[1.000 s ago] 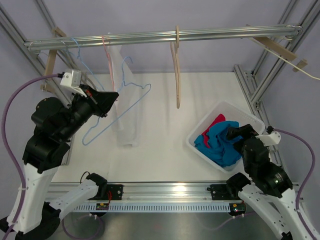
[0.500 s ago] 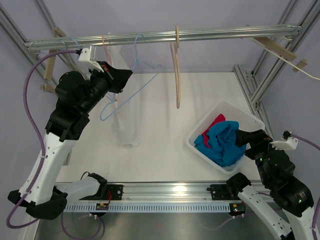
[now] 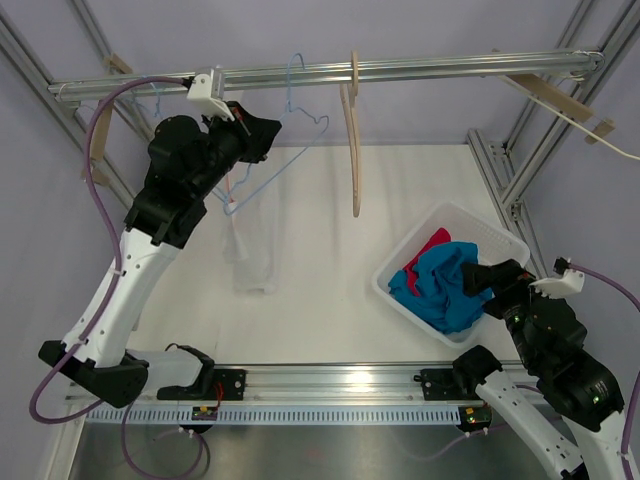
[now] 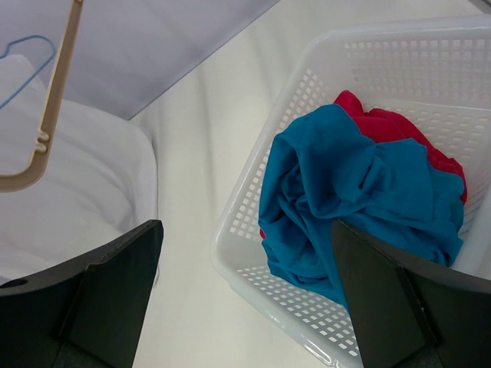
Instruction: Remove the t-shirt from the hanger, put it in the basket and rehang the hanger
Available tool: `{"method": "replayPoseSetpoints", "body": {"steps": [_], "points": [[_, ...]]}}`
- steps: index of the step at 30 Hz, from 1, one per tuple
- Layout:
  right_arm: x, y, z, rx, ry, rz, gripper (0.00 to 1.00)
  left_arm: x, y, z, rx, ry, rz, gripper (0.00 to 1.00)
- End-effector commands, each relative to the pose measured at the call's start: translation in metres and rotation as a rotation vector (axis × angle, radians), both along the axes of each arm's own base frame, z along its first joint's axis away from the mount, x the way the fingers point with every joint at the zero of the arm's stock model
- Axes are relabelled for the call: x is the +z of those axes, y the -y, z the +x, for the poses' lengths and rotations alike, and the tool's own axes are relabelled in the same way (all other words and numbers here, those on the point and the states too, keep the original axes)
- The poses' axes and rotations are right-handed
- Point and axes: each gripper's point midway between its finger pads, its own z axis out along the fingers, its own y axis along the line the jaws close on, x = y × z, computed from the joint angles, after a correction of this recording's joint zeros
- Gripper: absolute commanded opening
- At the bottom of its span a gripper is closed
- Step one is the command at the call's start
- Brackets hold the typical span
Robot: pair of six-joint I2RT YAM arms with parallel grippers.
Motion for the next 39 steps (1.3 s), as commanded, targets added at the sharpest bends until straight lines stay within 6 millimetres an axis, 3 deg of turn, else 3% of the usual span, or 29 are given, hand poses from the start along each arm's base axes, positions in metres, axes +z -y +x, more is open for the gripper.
{"method": "replayPoseSetpoints", "body": {"steps": [1,10,14,15,16,18,19,24,27,31,34,39], "points": [[0.006,-0.013,0.003,0.066,0.018,-0.002,0.99,0.033,-0.002,0.009,0.030,0.102,-0.040,0.00],[0.011,-0.020,0.005,0.102,0.036,0.005,0.99,-0.003,0.009,0.017,0.001,0.038,-0.045,0.00],[0.014,-0.026,0.005,0.124,0.044,0.015,0.99,-0.009,0.011,0.014,-0.014,0.033,-0.041,0.02],[0.016,-0.027,0.005,0.134,0.047,0.019,1.00,-0.009,0.010,0.012,-0.018,0.038,-0.038,0.07],[0.018,-0.028,0.005,0.141,0.051,0.023,0.99,-0.005,0.009,0.007,-0.027,0.047,-0.040,0.21],[0.020,-0.031,0.004,0.157,0.055,0.029,1.00,-0.006,0.007,0.001,-0.031,0.053,-0.026,0.38],[0.023,-0.033,0.004,0.163,0.062,0.032,0.99,-0.007,0.005,-0.002,-0.030,0.045,-0.015,0.53],[0.029,-0.035,0.003,0.179,0.080,0.033,1.00,0.002,-0.015,-0.033,-0.020,0.072,0.029,0.77],[0.030,-0.039,0.003,0.200,0.085,0.040,1.00,0.004,-0.040,-0.051,0.052,0.089,0.069,0.80],[0.028,-0.048,0.006,0.233,0.081,0.052,0.99,-0.010,-0.084,-0.059,0.239,0.054,0.138,0.80],[0.029,-0.054,0.008,0.255,0.082,0.062,0.99,-0.030,-0.100,-0.056,0.319,-0.009,0.199,0.75],[0.033,-0.069,0.009,0.323,0.086,0.075,0.99,-0.056,-0.104,-0.040,0.369,-0.079,0.272,0.66]]}}
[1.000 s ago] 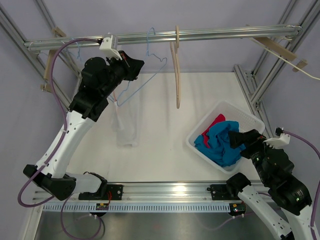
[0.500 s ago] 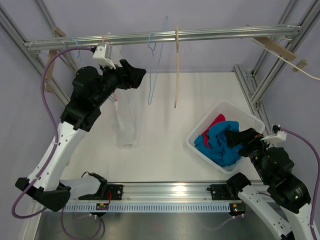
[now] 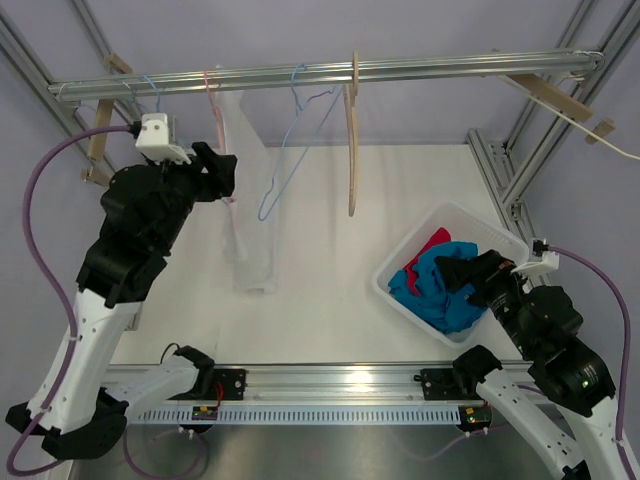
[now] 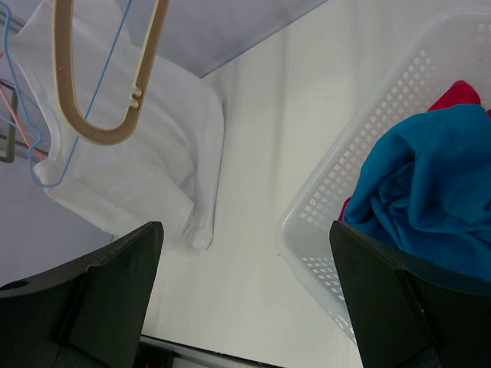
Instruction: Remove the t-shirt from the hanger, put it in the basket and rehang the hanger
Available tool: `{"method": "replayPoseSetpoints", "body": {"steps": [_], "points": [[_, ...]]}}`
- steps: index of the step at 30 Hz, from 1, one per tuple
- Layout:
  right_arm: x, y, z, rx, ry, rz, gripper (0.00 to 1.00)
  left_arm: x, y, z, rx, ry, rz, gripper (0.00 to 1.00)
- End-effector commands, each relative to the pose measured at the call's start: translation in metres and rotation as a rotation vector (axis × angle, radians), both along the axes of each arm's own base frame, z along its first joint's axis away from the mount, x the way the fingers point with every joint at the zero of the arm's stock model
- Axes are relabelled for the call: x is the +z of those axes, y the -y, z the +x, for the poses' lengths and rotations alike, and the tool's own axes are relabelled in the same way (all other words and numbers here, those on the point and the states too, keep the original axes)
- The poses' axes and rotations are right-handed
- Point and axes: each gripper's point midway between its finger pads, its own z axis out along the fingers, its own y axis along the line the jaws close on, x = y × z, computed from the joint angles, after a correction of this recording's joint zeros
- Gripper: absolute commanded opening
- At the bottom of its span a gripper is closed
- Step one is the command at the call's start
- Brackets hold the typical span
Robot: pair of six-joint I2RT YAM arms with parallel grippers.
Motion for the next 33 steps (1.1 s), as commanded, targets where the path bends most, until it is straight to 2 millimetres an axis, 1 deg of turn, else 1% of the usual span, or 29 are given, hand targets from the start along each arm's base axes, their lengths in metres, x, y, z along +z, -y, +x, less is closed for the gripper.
{"method": "replayPoseSetpoints", "body": {"steps": [1,3,4,7,8,10,11,13,14,17,18,19,20,21,25,27,29,31,33], "points": [[0.010,-0.018,0.001,0.088,0.032,0.011,0.98,-0.042,-0.009,0.026,0.105,-0.117,0.110,0.63],[0.013,-0.024,0.000,0.121,0.039,0.019,0.95,-0.043,-0.009,0.034,0.116,-0.124,0.115,0.60],[0.014,-0.026,0.000,0.132,0.044,0.019,0.94,-0.049,-0.007,0.041,0.118,-0.143,0.123,0.58],[0.018,-0.033,-0.003,0.174,0.059,0.030,0.90,-0.050,-0.010,0.051,0.144,-0.155,0.125,0.53],[0.018,-0.036,-0.004,0.197,0.059,0.032,0.88,-0.051,-0.009,0.056,0.152,-0.161,0.127,0.51],[0.019,-0.042,-0.004,0.221,0.063,0.035,0.86,-0.052,-0.015,0.060,0.187,-0.165,0.136,0.48],[0.014,-0.046,-0.003,0.239,0.051,0.033,0.84,-0.053,-0.017,0.063,0.200,-0.169,0.144,0.46],[0.013,-0.050,-0.001,0.252,0.054,0.036,0.83,-0.053,-0.019,0.066,0.220,-0.170,0.150,0.45],[0.007,-0.055,-0.002,0.284,0.041,0.032,0.83,-0.053,-0.019,0.067,0.219,-0.168,0.152,0.44],[0.005,-0.066,-0.001,0.333,0.038,0.037,0.82,-0.055,-0.021,0.069,0.229,-0.165,0.163,0.43],[0.003,-0.068,0.000,0.344,0.035,0.034,0.81,-0.051,-0.021,0.069,0.232,-0.149,0.158,0.42],[0.003,-0.070,0.000,0.351,0.031,0.034,0.80,-0.055,-0.021,0.070,0.233,-0.152,0.164,0.41],[0.001,-0.074,0.002,0.364,0.028,0.031,0.78,-0.055,-0.021,0.070,0.233,-0.147,0.169,0.40],[0.000,-0.075,0.003,0.370,0.027,0.029,0.74,-0.055,-0.021,0.072,0.237,-0.143,0.170,0.36],[-0.003,-0.087,0.006,0.420,0.013,0.031,0.68,-0.059,-0.023,0.079,0.251,-0.145,0.186,0.34],[-0.002,-0.095,0.003,0.469,0.018,0.042,0.68,-0.060,-0.024,0.082,0.260,-0.150,0.189,0.34],[-0.004,-0.095,0.003,0.470,0.014,0.040,0.68,-0.059,-0.025,0.083,0.266,-0.145,0.189,0.29],[-0.005,-0.095,0.003,0.469,0.015,0.039,0.68,-0.059,-0.026,0.085,0.278,-0.140,0.191,0.28],[-0.004,-0.094,0.002,0.469,0.019,0.034,0.68,-0.062,-0.026,0.089,0.285,-0.147,0.200,0.28]]}}
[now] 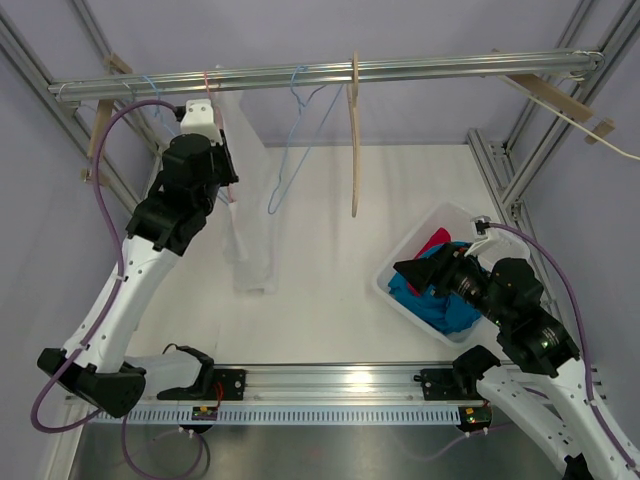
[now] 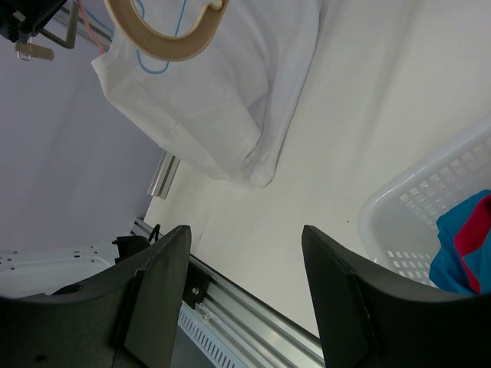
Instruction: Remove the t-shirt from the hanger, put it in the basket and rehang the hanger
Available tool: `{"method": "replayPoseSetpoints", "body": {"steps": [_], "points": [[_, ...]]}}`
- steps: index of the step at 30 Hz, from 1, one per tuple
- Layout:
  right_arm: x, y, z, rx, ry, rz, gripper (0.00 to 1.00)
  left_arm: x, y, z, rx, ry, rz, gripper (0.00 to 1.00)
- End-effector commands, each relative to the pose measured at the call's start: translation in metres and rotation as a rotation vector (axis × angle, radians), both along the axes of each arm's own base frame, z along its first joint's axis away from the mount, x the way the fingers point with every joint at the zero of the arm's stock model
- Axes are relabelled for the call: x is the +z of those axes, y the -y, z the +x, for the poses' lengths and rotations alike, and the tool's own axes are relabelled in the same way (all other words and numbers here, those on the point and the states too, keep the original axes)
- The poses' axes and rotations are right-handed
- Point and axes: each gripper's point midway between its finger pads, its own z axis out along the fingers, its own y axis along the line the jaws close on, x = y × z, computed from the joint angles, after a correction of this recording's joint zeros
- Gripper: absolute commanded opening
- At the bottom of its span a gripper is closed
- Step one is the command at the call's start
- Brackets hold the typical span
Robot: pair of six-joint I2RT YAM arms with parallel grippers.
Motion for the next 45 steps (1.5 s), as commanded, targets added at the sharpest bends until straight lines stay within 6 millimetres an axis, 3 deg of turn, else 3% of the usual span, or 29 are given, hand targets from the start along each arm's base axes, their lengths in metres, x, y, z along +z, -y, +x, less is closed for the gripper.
{"method": "replayPoseSetpoints", "body": {"steps": [1,3,5,7,15,21,26,30,32,33,36,38,41,42,44,45], "points": [[0.012,-0.006,-0.007,0.063,0.060,0.012,0.68,0.016,-0.007,0.011,0.047,0.066,-0.001,0.28],[0.015,-0.005,-0.009,0.063,0.067,0.013,0.68,0.013,-0.006,0.013,0.050,0.061,0.004,0.21],[0.019,-0.004,-0.011,0.065,0.076,0.015,0.68,0.012,-0.006,0.014,0.051,0.060,0.005,0.06],[0.021,-0.004,-0.011,0.069,0.079,0.016,0.68,0.014,-0.007,0.013,0.054,0.070,0.002,0.00],[0.027,-0.007,-0.014,0.090,0.094,0.026,0.68,0.016,-0.003,0.008,0.017,0.093,-0.015,0.00],[0.036,-0.008,-0.015,0.100,0.109,0.039,0.67,0.063,0.029,-0.016,-0.174,0.179,-0.185,0.00],[0.037,-0.008,-0.016,0.100,0.110,0.046,0.68,0.099,0.038,-0.037,-0.267,0.255,-0.249,0.00],[0.033,-0.013,-0.017,0.124,0.095,0.061,0.68,0.101,0.042,-0.047,-0.310,0.259,-0.276,0.00],[0.034,-0.020,-0.018,0.160,0.092,0.080,0.68,0.100,0.045,-0.056,-0.339,0.259,-0.292,0.00],[0.027,-0.024,-0.017,0.172,0.072,0.074,0.69,0.088,0.046,-0.056,-0.341,0.234,-0.296,0.00],[0.017,-0.038,-0.016,0.199,0.058,0.058,0.71,0.079,0.041,-0.071,-0.347,0.233,-0.312,0.00],[0.018,-0.050,-0.019,0.228,0.074,0.050,0.72,0.063,0.043,-0.079,-0.366,0.207,-0.324,0.00],[0.018,-0.093,-0.030,0.304,0.083,-0.013,0.76,0.062,0.038,-0.102,-0.385,0.225,-0.366,0.00],[0.023,-0.109,-0.042,0.328,0.126,-0.033,0.77,0.069,0.032,-0.116,-0.388,0.256,-0.388,0.00],[0.026,-0.130,-0.051,0.351,0.161,-0.073,0.85,0.067,0.031,-0.129,-0.406,0.255,-0.405,0.00],[0.030,-0.145,-0.048,0.331,0.190,-0.114,0.87,0.068,0.029,-0.136,-0.411,0.253,-0.426,0.00]]}}
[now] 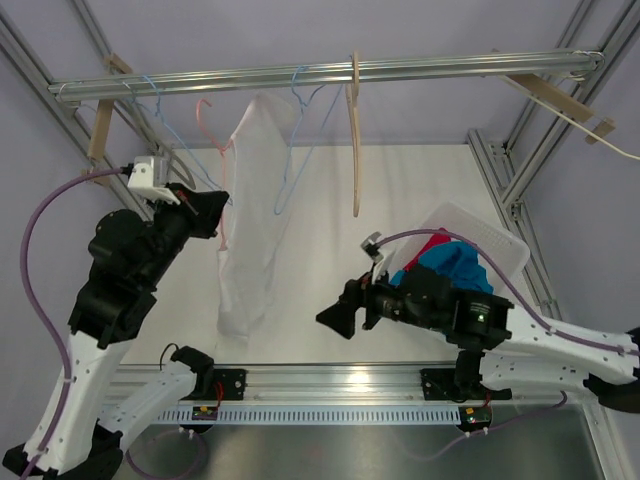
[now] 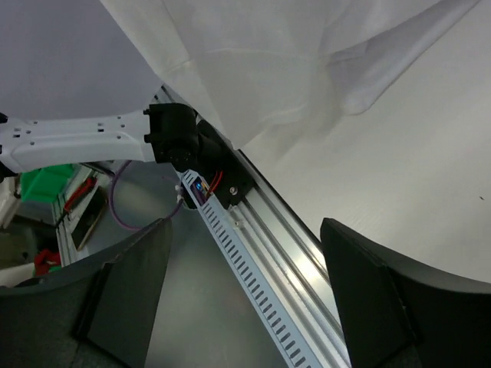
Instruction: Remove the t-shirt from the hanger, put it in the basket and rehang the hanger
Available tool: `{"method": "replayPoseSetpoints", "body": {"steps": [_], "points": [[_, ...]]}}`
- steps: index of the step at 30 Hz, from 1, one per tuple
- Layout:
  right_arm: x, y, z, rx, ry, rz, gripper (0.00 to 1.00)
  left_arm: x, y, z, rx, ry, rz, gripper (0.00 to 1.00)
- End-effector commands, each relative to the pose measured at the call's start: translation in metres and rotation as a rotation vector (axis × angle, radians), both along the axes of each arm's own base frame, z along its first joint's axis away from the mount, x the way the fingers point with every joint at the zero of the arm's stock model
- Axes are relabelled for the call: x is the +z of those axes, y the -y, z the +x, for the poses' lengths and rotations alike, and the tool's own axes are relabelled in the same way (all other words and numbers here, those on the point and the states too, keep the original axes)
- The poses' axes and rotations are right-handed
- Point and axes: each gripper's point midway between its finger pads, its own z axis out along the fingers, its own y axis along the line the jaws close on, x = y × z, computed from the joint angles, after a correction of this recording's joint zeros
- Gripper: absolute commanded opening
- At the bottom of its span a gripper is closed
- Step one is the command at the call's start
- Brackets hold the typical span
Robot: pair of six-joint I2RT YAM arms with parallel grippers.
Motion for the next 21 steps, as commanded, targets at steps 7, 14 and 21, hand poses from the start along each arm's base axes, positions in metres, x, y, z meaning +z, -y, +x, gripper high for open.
{"method": "replayPoseSetpoints", "body": {"steps": [7,14,21], "points": [[0.068,-0.121,-0.042,0.037,0.298,0.005,1.00,0.038,-0.016,-0.071,-0.059,0.101,-0.206,0.00],[0.093,-0.177,-0.090,0.104,0.340,0.049,0.99,0.073,-0.021,-0.116,-0.134,0.141,-0.346,0.00],[0.080,-0.214,-0.105,0.135,0.307,0.026,0.97,0.089,-0.023,-0.149,-0.203,0.156,-0.423,0.00]]}}
